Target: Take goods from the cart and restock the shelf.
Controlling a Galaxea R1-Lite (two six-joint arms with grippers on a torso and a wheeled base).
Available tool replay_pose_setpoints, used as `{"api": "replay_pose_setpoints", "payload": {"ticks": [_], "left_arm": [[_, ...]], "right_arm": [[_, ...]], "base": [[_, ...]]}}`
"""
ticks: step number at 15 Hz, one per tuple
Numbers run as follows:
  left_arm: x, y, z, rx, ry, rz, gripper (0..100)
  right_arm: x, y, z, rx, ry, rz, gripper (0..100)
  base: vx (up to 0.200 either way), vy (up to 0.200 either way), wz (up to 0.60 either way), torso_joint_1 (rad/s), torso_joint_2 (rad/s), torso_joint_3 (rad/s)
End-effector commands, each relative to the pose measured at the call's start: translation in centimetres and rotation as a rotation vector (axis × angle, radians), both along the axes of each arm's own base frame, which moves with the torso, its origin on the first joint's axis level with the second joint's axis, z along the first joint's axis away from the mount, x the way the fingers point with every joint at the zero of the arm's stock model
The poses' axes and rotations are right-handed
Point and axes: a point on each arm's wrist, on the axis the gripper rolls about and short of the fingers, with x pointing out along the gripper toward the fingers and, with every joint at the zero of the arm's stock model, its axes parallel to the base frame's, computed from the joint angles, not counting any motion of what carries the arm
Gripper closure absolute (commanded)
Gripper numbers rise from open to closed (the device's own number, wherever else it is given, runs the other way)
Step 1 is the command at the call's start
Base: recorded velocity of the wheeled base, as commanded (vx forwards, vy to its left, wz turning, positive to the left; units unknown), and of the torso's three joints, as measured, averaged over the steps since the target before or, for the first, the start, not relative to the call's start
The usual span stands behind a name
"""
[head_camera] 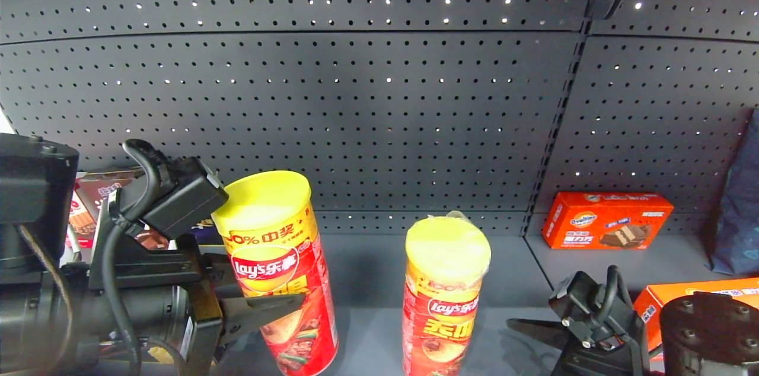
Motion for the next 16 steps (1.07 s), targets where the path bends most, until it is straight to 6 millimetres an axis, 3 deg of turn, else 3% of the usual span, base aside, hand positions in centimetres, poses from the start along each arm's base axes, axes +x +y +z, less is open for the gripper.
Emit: {"api": "replay_pose_setpoints", "payload": {"ticks": [1,9,16], "left_arm": [[0.0,0.0,0.0,0.001,-0.001,0.0,100],[-0.1,0.0,-0.3,0.004,0.007,-0.002,100],[-0.1,0.0,-0.8,-0.003,-0.002,-0.002,100]], "right_arm": [[0.0,-0.8,0.2,0.008,-0.008,-0.025,0],[2.1,-1.6,0.1,-0.01,0.002,-0.129,0],[4.0,-0.6,-0.1,-0.041,0.0,-0.155,0]], "base": [[0.0,0.0,0.0,0.0,0.0,0.0],[0.0,0.0,0.0,0.0,0.0,0.0],[0.0,0.0,0.0,0.0,0.0,0.0]]}}
